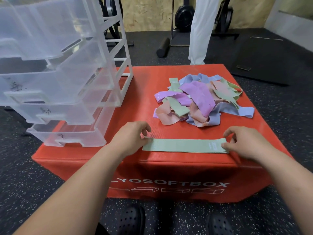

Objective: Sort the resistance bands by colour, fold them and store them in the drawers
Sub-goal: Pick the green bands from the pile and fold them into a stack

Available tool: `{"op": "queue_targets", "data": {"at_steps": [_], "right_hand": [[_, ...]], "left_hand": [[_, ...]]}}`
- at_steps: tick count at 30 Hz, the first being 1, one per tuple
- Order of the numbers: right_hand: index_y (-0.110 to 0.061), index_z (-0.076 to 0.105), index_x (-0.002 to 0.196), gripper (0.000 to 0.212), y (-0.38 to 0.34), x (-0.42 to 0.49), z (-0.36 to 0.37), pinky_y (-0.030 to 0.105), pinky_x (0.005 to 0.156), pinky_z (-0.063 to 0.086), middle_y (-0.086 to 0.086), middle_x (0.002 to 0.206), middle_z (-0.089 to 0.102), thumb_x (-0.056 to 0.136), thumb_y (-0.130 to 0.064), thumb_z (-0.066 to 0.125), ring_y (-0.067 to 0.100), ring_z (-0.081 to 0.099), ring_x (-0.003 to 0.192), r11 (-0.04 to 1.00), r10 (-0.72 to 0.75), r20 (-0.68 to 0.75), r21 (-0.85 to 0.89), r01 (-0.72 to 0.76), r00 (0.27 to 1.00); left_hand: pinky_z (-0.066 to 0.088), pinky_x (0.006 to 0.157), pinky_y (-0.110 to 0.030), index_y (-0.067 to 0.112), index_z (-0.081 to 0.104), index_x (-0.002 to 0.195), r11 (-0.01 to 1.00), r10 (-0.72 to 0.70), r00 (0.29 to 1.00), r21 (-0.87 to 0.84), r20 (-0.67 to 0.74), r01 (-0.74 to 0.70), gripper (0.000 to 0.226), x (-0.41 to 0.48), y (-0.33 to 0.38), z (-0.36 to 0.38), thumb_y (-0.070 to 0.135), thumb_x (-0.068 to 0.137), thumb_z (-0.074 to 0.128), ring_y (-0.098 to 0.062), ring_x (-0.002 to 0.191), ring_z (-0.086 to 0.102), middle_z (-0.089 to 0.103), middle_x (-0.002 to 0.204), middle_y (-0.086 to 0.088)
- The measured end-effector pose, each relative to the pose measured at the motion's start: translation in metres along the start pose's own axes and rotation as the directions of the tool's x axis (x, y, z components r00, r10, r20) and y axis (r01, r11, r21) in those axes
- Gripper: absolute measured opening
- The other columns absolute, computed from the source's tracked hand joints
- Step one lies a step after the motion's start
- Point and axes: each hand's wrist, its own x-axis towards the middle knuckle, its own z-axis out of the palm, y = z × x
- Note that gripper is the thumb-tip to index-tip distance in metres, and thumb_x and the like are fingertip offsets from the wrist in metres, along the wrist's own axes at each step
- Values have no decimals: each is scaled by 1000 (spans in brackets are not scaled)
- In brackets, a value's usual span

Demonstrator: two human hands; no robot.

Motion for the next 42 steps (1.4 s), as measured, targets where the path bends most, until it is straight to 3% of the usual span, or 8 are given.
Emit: {"op": "queue_targets", "data": {"at_steps": [7,16,22,26,31,34,38,42], "right_hand": [[-41,66,121,63,6,-4,-12,27,90,49,-20,114,64,66,-37,96,6,65,101,966,-253,113,-18,256,961],[-48,69,110,49,6,-2,-3,34,88,53,-23,106,63,68,-43,94,6,60,95,932,-324,99,-135,335,941],[-46,67,117,56,5,1,-5,33,93,53,-23,114,60,67,-50,92,4,63,101,930,-350,113,-78,359,930],[-44,69,120,50,-13,12,-9,33,92,52,-21,115,63,75,-42,90,5,63,105,928,-373,-41,2,374,927],[-38,70,119,38,-58,39,3,39,85,53,-20,110,62,84,-32,82,10,60,105,903,-396,-278,55,426,875],[-35,69,123,39,-81,58,14,44,87,52,-14,120,62,85,-37,79,19,54,113,903,-412,-331,-25,429,849],[-32,72,121,46,-101,79,26,41,83,51,-13,120,64,78,-40,85,23,51,115,909,-414,-344,-118,399,843],[-32,77,103,25,-106,95,36,37,74,45,-13,109,65,81,-40,83,24,52,107,921,-388,-379,-192,338,840]], "left_hand": [[53,90,-30,40,65,131,998,69,979,-5,194,-69,61,-6,-13,-14,43,76,93,-4,103,64,69,117,24],[55,86,-36,36,72,123,985,99,982,122,158,-119,52,-10,-3,-13,39,75,92,-8,97,61,68,107,19],[53,91,-32,39,67,130,982,131,978,115,162,-150,60,-5,-5,-10,55,77,87,-8,107,60,60,121,18],[54,94,-36,39,67,129,988,134,990,74,45,-137,54,6,-1,-7,60,82,82,-7,109,60,61,121,17],[53,94,-38,35,69,126,992,121,987,54,-107,-115,42,26,14,5,45,87,81,-10,111,59,64,119,16],[52,94,-40,33,70,124,993,112,984,46,-141,-107,38,38,17,11,36,87,80,-14,112,60,66,118,14],[52,92,-41,29,71,122,993,121,980,17,-160,-120,38,50,14,16,33,86,81,-17,109,61,67,115,11],[52,91,-41,30,71,120,991,131,976,-7,-171,-134,36,58,10,16,34,86,82,-17,107,61,67,113,12]]}}
